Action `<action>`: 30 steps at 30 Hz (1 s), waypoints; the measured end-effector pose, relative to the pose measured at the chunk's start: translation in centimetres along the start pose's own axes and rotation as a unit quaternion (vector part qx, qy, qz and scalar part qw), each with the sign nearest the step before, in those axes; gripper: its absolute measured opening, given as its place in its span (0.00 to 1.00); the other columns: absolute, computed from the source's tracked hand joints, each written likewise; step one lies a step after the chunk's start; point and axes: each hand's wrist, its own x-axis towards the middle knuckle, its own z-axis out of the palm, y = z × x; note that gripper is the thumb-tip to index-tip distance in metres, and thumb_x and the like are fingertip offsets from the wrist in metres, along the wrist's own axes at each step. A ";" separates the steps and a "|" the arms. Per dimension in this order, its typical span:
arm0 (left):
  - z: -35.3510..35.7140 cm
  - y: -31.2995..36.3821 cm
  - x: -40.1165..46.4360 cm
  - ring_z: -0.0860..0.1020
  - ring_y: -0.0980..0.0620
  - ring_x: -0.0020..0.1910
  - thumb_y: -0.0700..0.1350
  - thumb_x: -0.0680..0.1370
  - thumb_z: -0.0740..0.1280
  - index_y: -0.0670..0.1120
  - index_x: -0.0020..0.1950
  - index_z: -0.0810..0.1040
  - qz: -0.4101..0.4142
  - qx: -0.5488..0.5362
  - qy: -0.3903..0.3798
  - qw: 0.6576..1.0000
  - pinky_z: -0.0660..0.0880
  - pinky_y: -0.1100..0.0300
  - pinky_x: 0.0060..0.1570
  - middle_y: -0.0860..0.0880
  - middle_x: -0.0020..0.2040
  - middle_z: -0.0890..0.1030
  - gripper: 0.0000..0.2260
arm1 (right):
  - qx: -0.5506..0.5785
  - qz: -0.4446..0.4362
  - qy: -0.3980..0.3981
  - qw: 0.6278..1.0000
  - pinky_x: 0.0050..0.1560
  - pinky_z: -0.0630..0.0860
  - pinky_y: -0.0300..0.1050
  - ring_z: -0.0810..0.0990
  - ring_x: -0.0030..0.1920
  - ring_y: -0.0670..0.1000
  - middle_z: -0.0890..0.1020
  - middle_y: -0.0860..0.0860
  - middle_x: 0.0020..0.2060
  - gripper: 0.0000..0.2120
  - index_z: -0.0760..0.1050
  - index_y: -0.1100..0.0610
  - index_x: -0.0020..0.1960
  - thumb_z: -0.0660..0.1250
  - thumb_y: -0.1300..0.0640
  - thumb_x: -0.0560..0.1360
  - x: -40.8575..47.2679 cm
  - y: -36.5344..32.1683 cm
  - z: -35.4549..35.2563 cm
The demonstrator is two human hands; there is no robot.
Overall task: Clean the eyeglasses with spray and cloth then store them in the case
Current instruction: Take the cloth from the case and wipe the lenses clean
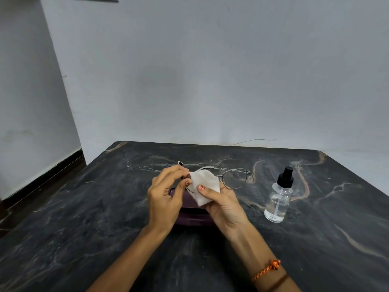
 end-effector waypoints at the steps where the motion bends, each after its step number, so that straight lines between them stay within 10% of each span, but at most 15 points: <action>1: 0.0 0.1 0.1 0.78 0.53 0.47 0.37 0.69 0.68 0.41 0.44 0.80 -0.002 -0.002 -0.004 1.000 0.74 0.37 0.48 0.50 0.44 0.79 0.06 | -0.013 0.007 0.005 1.000 0.40 0.79 0.38 0.83 0.38 0.48 0.83 0.54 0.38 0.15 0.77 0.61 0.46 0.68 0.66 0.59 0.0 -0.3 -0.2; 7: 0.1 0.1 0.2 0.78 0.61 0.46 0.34 0.68 0.68 0.43 0.45 0.79 0.003 -0.044 -0.050 0.998 0.75 0.66 0.50 0.53 0.44 0.78 0.08 | 0.085 0.003 -0.005 0.996 0.35 0.81 0.42 0.82 0.36 0.51 0.79 0.57 0.38 0.18 0.72 0.64 0.48 0.64 0.72 0.59 0.1 -0.6 -0.2; 12: 0.0 -0.2 0.4 0.79 0.63 0.45 0.34 0.66 0.69 0.42 0.46 0.79 -0.010 -0.061 -0.045 0.997 0.75 0.69 0.49 0.54 0.43 0.79 0.11 | 0.112 -0.004 -0.003 0.994 0.38 0.81 0.42 0.80 0.41 0.53 0.78 0.58 0.42 0.19 0.72 0.65 0.49 0.64 0.72 0.58 0.1 -0.2 -0.1; 26: -0.1 -0.4 0.5 0.79 0.61 0.45 0.34 0.66 0.71 0.44 0.45 0.81 -0.024 -0.063 -0.063 0.996 0.76 0.63 0.49 0.49 0.42 0.81 0.10 | 0.080 -0.014 0.027 0.996 0.35 0.81 0.42 0.81 0.38 0.51 0.79 0.56 0.38 0.14 0.73 0.63 0.46 0.61 0.74 0.62 0.3 -1.0 -0.5; 30: -0.3 -0.5 0.4 0.80 0.54 0.44 0.37 0.65 0.72 0.42 0.44 0.83 -0.040 -0.059 -0.080 0.994 0.75 0.39 0.50 0.52 0.42 0.81 0.08 | 0.145 0.000 0.056 0.988 0.33 0.81 0.44 0.78 0.40 0.53 0.79 0.56 0.38 0.09 0.73 0.63 0.44 0.60 0.72 0.67 0.4 -1.2 -0.8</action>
